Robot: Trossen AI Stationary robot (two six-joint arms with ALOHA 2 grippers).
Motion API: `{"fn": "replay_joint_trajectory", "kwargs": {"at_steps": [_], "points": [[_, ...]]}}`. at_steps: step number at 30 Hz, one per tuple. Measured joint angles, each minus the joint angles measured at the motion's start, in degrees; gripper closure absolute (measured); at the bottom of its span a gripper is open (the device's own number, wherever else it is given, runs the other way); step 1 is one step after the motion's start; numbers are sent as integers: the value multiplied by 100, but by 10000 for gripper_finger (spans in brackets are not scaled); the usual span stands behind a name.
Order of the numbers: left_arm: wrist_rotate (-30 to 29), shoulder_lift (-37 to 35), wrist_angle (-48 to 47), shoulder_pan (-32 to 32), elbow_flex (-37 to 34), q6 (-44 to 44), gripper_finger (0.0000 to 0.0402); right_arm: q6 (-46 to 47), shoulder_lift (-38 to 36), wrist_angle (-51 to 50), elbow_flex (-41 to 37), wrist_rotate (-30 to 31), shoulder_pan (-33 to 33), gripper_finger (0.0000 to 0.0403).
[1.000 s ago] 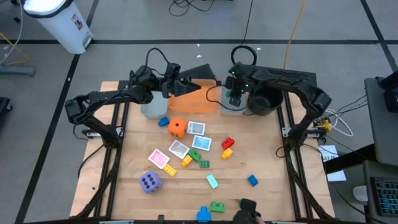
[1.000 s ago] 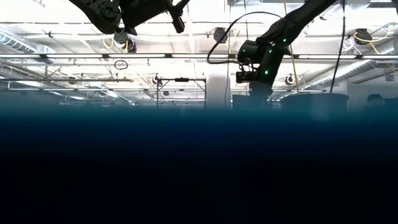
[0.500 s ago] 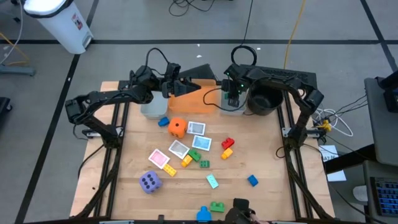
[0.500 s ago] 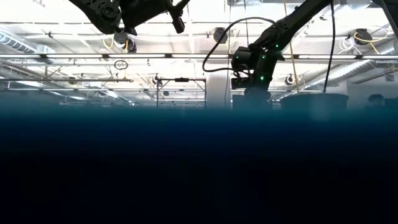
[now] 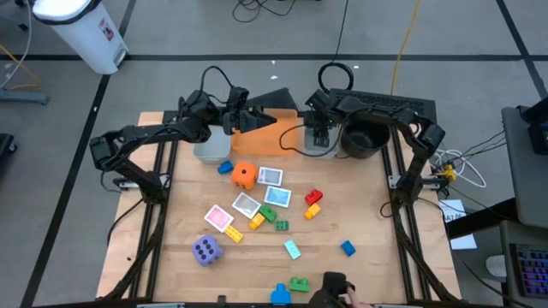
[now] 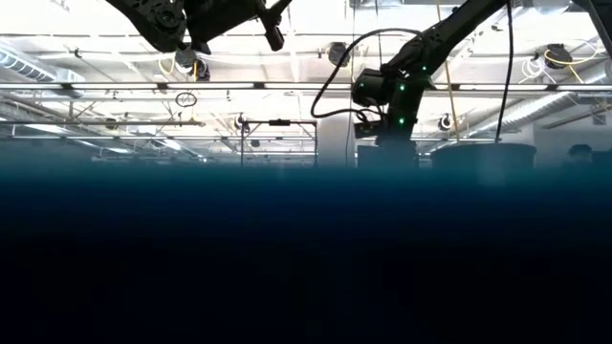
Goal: Pick & Place Toys
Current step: Put the orange dice into the orange bin
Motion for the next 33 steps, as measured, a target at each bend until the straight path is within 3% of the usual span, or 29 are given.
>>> {"fn": "replay_joint_trajectory", "kwargs": {"at_steps": [4,8,12,15,19,24,28,33], "points": [[-7,0,3,-56,0,-142,204,271,-188,-96,-7,157,-4,173],[-86,0,2,-162,0,423,204,611,-624,-79,-7,119,16,171],[-805,0,6,-313,0,659,204,843,-1255,-3,-7,119,126,175],[-979,1,5,-328,0,658,204,1098,-1749,225,-7,105,288,178],[-621,-19,45,-237,0,591,204,2095,-2316,663,-7,101,570,177],[243,-106,-21,-192,0,367,204,3659,-2779,1249,-7,102,922,178],[619,-267,-898,-343,0,614,204,4584,-2885,1417,-7,101,1240,181],[374,-738,-3398,-721,0,2009,204,4843,-2839,1435,-7,-230,1836,179]]}}
